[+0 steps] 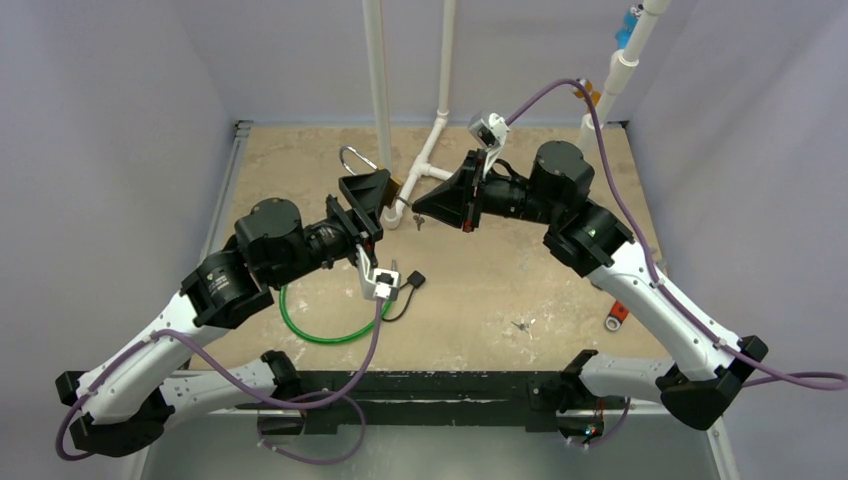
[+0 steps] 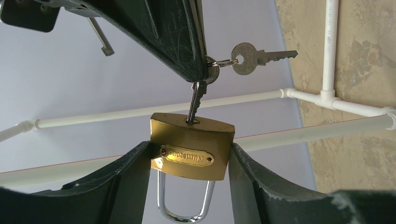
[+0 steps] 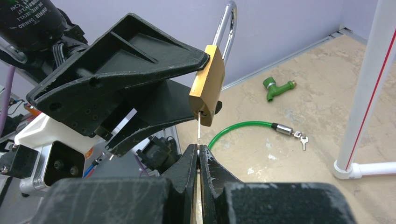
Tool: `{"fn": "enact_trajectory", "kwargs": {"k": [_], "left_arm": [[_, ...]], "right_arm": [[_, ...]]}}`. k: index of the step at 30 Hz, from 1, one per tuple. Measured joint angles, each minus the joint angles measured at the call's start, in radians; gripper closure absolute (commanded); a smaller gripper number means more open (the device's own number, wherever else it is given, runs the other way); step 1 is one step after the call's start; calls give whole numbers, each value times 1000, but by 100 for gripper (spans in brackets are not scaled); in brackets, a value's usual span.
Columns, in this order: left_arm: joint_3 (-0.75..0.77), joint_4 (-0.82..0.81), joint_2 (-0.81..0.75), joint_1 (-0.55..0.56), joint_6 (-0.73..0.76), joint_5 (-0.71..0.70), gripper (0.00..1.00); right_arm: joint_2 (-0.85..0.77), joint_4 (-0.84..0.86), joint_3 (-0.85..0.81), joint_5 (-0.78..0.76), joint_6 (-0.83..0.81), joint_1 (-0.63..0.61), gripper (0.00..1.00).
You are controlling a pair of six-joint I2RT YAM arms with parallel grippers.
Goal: Unlock with the key
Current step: Unlock the lock.
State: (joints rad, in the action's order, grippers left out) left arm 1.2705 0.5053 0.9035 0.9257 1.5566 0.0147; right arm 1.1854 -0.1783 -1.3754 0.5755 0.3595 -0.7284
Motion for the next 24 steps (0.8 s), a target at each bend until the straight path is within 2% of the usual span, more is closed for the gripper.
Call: {"fn": "enact_trajectory", "kwargs": {"k": [24], "left_arm": [[-5,-10,-6,6,20,-30,100]], "right_arm": [[21,9,-18,0,14,-6,100]]}}
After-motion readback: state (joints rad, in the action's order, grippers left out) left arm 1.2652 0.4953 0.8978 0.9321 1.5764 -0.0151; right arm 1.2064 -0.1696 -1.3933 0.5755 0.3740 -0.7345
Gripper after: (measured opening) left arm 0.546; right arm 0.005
